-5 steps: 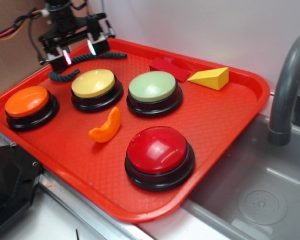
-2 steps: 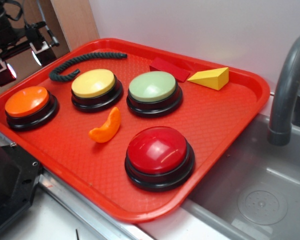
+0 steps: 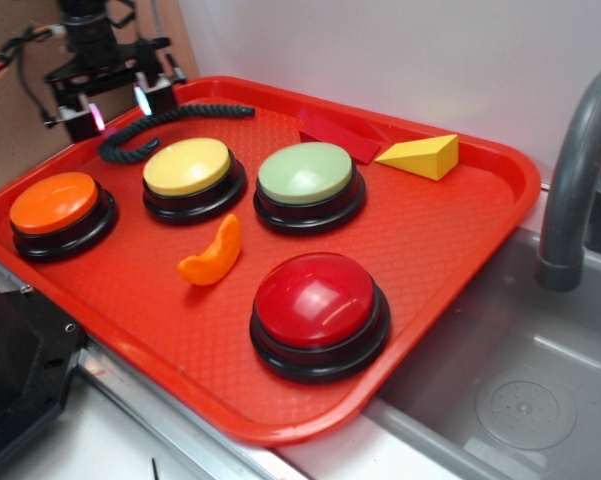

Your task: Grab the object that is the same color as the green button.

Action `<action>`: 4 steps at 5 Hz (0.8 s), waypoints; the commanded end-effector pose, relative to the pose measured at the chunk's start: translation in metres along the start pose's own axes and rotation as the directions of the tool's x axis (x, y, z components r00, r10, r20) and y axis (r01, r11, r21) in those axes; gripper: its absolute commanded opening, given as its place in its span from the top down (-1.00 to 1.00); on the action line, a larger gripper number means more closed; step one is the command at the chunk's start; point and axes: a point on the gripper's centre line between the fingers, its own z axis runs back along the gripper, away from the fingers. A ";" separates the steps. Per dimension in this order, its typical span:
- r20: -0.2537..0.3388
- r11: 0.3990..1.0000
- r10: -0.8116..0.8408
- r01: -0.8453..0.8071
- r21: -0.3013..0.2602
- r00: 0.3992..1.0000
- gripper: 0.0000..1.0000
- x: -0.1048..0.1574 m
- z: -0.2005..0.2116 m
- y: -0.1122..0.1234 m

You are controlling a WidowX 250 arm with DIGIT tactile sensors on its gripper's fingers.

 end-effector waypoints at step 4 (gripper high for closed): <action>-0.008 0.994 0.073 -0.074 -0.082 0.997 -1.00 -0.009 0.021 0.029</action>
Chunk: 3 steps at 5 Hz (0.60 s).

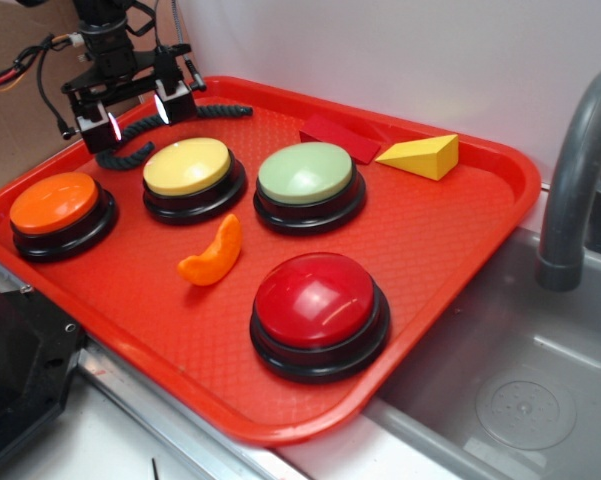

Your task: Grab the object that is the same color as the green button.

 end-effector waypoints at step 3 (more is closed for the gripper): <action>-0.008 0.997 0.079 -0.079 -0.008 0.997 -1.00 0.005 0.001 0.030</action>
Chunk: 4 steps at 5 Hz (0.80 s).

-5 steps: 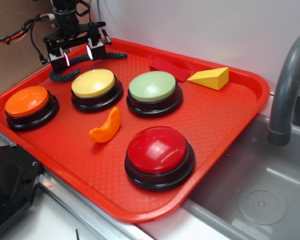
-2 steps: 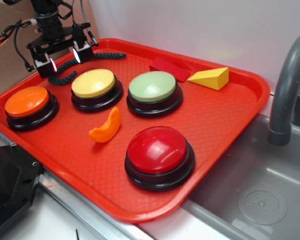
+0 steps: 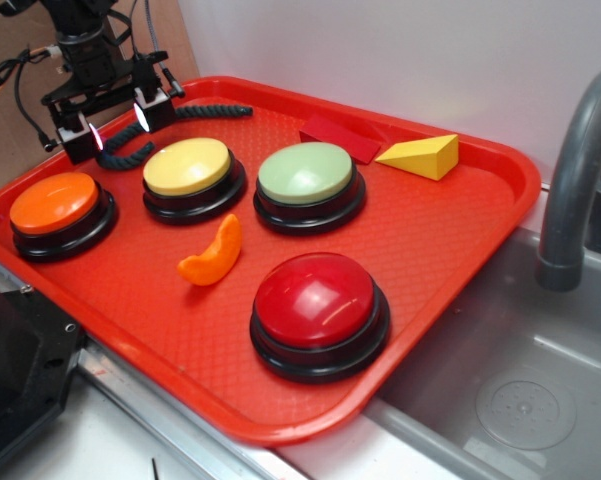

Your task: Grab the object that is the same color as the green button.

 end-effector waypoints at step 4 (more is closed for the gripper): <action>-0.026 0.999 0.036 -0.036 0.013 0.999 1.00 -0.011 -0.007 0.017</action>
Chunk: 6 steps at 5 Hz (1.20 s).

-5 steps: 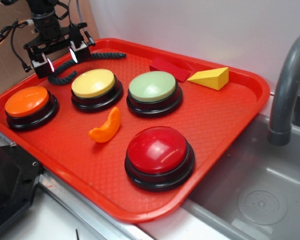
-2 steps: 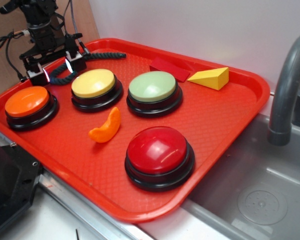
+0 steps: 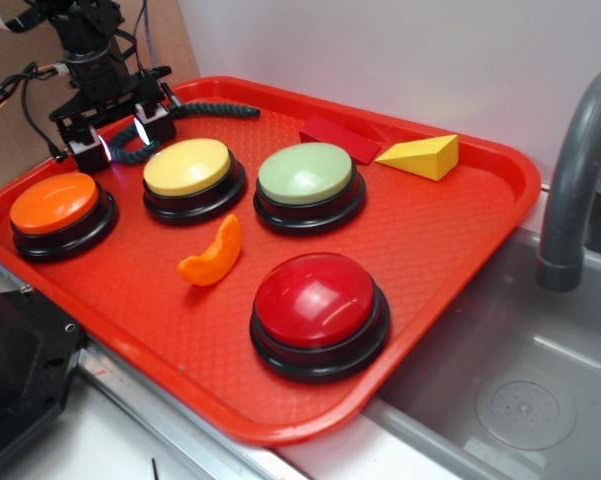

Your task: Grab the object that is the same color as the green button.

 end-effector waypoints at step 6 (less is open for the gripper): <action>0.129 0.807 -0.551 0.566 -0.167 0.824 1.00 -0.064 0.159 -0.029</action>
